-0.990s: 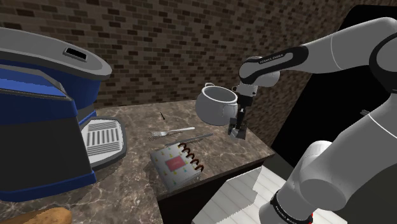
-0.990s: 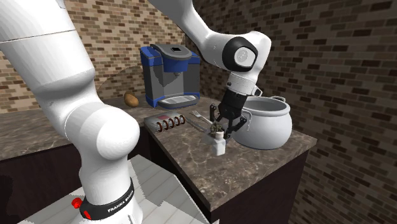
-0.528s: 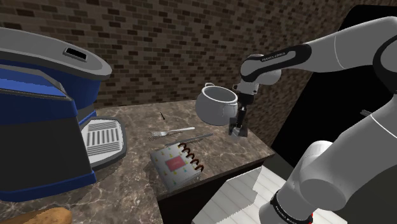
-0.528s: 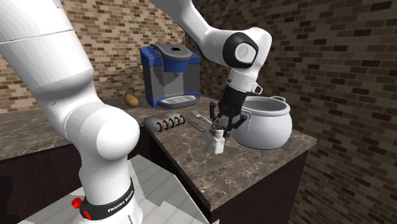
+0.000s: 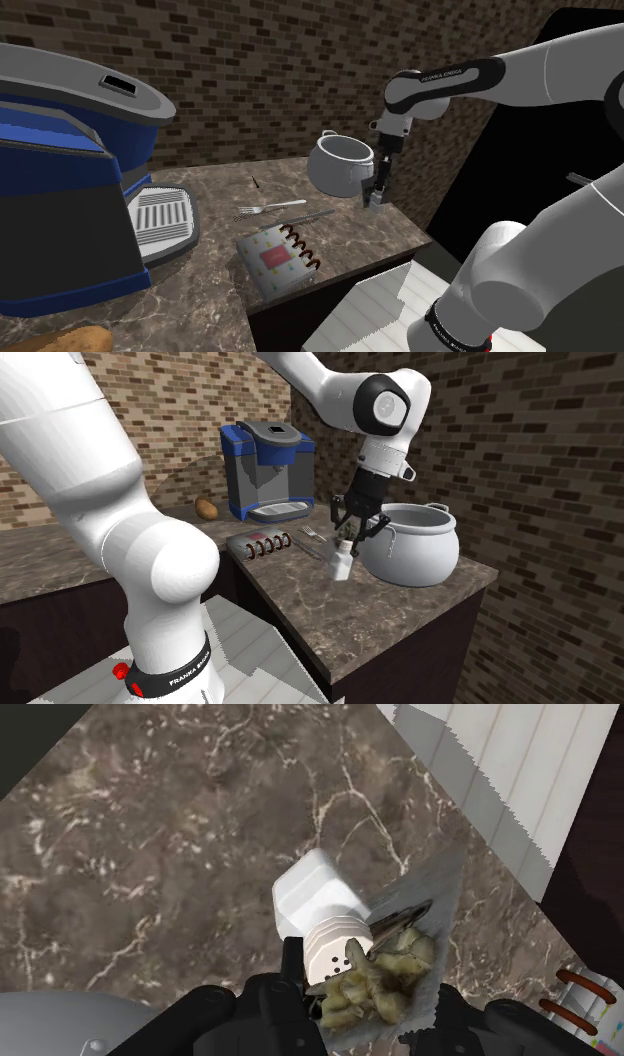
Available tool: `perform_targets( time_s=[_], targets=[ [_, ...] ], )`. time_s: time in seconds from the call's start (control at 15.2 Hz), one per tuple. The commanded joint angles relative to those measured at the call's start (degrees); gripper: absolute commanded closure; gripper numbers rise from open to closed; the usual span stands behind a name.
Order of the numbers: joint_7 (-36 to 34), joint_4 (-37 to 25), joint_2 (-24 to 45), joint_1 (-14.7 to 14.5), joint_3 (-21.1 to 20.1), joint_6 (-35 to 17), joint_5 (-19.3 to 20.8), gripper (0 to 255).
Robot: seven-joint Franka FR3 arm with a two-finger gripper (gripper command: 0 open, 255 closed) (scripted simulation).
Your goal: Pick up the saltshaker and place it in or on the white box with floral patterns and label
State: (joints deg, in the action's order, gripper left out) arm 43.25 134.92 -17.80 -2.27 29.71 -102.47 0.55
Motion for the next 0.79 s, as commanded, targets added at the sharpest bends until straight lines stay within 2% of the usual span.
perform_targets(
  time_s=[0.0,0.73],
  targets=[
    [-0.5,-1.3,-0.6,0.0,-0.3,1.8,0.1,255],
    [-2.0,-7.9,-2.8,-0.1,-1.5,10.4,0.3,255]
  ],
)
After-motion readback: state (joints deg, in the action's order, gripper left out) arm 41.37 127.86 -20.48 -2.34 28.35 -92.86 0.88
